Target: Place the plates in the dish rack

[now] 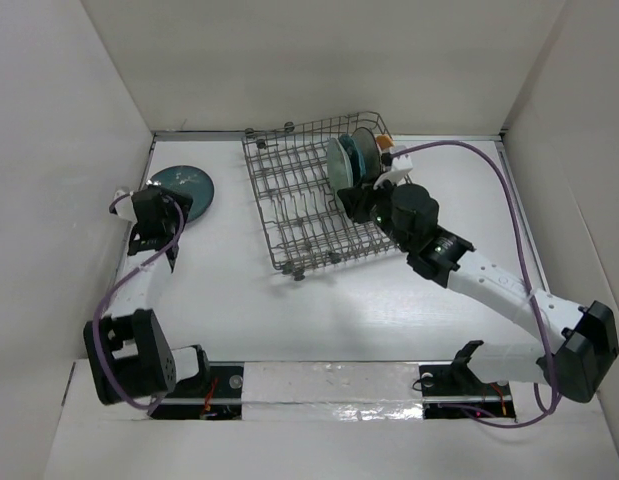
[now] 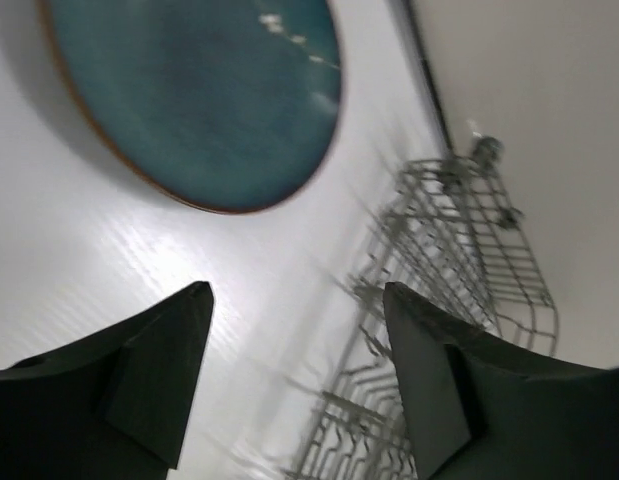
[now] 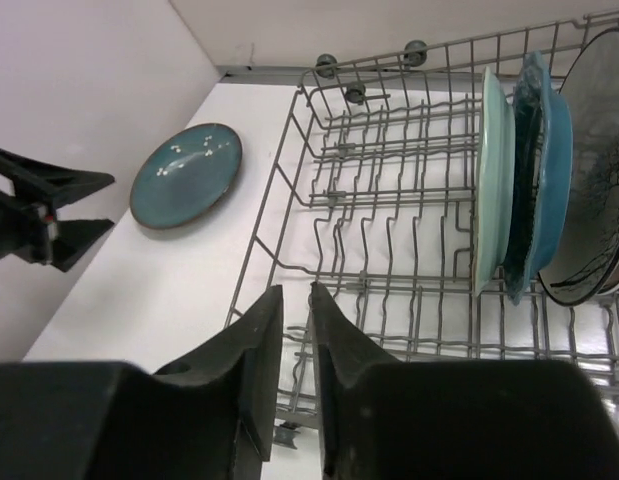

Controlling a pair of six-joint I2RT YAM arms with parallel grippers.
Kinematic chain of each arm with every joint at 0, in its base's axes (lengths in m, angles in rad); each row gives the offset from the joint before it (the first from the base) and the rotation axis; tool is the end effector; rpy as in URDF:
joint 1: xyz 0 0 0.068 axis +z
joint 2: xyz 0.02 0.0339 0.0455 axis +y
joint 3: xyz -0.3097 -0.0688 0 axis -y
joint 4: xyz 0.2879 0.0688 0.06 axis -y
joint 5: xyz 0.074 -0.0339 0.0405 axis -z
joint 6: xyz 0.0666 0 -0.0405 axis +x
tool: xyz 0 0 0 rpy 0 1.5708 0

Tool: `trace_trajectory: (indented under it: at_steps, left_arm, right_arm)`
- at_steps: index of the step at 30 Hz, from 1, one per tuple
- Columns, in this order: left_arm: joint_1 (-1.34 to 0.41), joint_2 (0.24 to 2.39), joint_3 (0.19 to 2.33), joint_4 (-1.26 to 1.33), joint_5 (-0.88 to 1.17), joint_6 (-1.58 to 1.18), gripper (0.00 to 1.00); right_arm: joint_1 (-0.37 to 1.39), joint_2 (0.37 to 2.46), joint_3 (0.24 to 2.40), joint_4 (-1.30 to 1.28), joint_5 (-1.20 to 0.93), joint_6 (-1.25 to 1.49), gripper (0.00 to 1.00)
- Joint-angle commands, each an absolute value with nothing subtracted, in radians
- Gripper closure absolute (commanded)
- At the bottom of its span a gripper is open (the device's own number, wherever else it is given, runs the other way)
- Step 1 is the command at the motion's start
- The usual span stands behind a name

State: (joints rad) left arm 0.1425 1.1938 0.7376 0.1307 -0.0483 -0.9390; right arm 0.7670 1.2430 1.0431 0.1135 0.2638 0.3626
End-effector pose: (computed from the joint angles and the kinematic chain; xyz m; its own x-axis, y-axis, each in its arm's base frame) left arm 0.3203 0.0492 0.2835 -0.0359 -0.8194 -0.5720 -0.3660 0.5434 -0.7555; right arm 0.2656 0.2319 0.3964 -0.2294 0.2545 -0.9395 -0.4295 0.8397 0.3323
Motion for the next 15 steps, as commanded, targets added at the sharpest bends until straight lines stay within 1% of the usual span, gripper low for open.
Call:
trace_trajectory:
  at_steps: [1, 2, 5, 9, 15]
  left_arm:
    - [0.215, 1.284, 0.778, 0.152, -0.038, -0.959, 0.33]
    - [0.234, 1.301, 0.760, 0.162, -0.020, -0.963, 0.32]
    - [0.314, 1.370, 0.719, 0.238, 0.049, -0.986, 0.29]
    - [0.371, 1.485, 0.701, 0.300, 0.084, -1.025, 0.30]
    - [0.371, 1.621, 0.748, 0.360, 0.100, -1.058, 0.31]
  right_arm:
    - [0.764, 1.178, 0.991, 0.172, 0.230, 0.374, 0.74]
    - [0.764, 1.164, 0.980, 0.175, 0.226, 0.376, 0.70]
    - [0.773, 1.135, 0.960, 0.172, 0.212, 0.376, 0.67]
    - [0.773, 1.129, 0.953, 0.167, 0.199, 0.371, 0.66]
    - [0.773, 1.167, 0.959, 0.178, 0.180, 0.370, 0.65]
